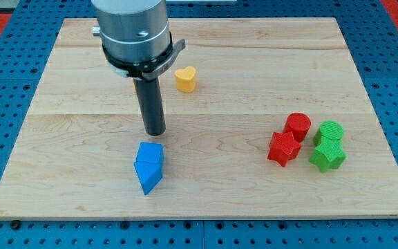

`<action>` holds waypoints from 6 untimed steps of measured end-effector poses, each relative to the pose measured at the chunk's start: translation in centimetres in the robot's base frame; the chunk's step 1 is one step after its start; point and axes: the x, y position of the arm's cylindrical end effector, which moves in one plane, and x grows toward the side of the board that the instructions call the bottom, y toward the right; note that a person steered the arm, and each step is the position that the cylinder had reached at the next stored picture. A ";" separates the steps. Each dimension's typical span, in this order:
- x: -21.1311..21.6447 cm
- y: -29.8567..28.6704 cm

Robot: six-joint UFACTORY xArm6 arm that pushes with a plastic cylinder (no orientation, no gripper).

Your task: Move the yellow heart into yellow hexagon

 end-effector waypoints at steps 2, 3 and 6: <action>-2.7 10.0; -7.6 10.6; -13.6 -3.0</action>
